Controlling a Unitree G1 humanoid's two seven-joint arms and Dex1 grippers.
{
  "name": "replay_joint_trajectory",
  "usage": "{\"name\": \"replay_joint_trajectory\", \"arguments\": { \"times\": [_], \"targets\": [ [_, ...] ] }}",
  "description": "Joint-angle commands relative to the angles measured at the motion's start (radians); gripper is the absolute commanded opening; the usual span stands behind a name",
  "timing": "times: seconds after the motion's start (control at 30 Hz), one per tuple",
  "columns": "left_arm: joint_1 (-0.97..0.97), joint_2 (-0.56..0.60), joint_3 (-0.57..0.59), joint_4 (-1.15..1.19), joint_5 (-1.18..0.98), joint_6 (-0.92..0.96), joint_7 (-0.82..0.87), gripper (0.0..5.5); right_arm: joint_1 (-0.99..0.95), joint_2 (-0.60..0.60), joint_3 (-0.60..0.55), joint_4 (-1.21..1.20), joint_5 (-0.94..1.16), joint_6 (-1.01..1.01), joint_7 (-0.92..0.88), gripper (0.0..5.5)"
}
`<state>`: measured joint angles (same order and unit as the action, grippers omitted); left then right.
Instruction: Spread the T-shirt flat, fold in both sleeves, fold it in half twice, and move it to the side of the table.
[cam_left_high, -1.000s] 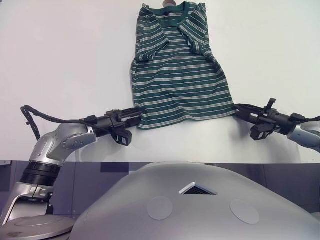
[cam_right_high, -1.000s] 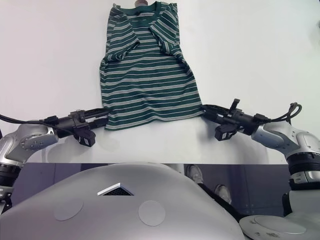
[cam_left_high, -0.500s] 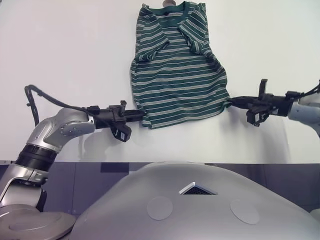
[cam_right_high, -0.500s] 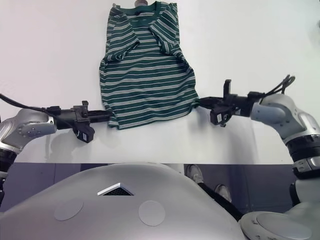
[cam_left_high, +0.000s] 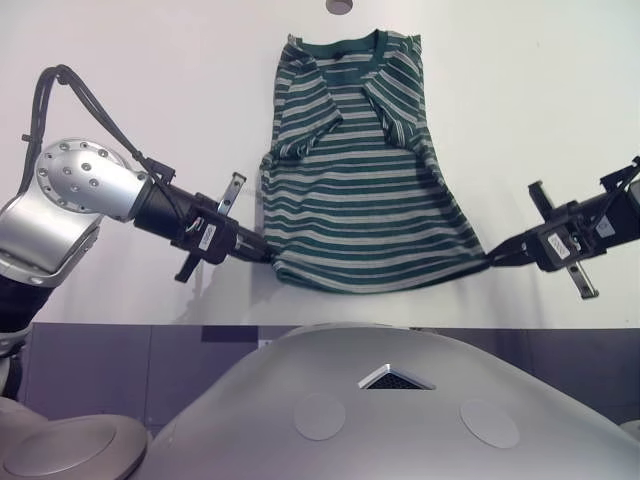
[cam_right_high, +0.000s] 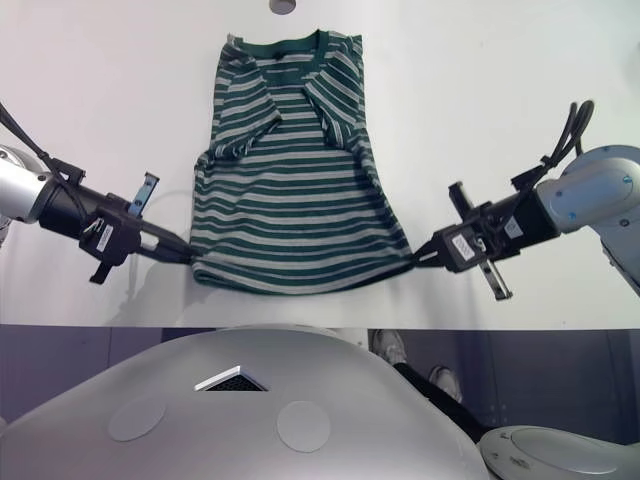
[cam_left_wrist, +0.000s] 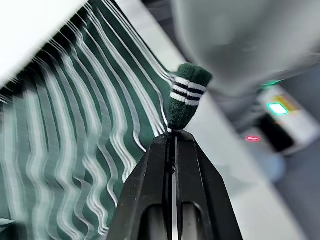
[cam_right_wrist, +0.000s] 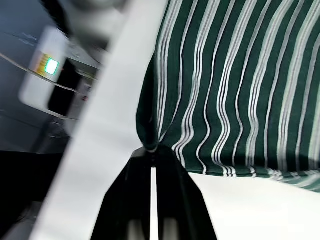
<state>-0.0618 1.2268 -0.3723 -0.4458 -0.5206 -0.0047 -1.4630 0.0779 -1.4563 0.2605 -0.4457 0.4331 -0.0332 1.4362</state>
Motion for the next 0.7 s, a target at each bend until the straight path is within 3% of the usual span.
{"name": "replay_joint_trajectory", "arguments": {
  "times": [0.03, 0.17, 0.27, 0.37, 0.53, 0.7],
  "targets": [
    [0.129, 0.116, 0.062, -0.094, -0.071, 0.097, -0.051, 0.01, 0.076, -0.044, -0.082, -0.066, 0.068, 0.080, 0.023, 0.00],
    [0.032, 0.081, 0.112, -0.060, -0.200, 0.293, -0.087, 0.01, 0.052, -0.010, -0.137, -0.053, 0.178, 0.216, 0.059, 0.00],
    [-0.252, -0.081, 0.085, 0.134, -0.234, 0.481, -0.101, 0.01, -0.217, 0.147, -0.082, 0.151, 0.187, 0.375, 0.067, 0.00],
    [-0.490, -0.226, 0.045, 0.405, -0.162, 0.564, -0.123, 0.01, -0.456, 0.292, 0.000, 0.463, 0.039, 0.392, 0.091, 0.00],
    [-0.686, -0.362, -0.015, 0.859, 0.067, 0.456, -0.130, 0.01, -0.758, 0.526, 0.073, 0.954, -0.191, 0.282, 0.031, 0.00],
    [-0.760, -0.468, -0.022, 1.155, 0.300, 0.234, -0.005, 0.01, -0.927, 0.757, 0.052, 1.294, -0.334, 0.111, -0.178, 0.00]
  ]
}}
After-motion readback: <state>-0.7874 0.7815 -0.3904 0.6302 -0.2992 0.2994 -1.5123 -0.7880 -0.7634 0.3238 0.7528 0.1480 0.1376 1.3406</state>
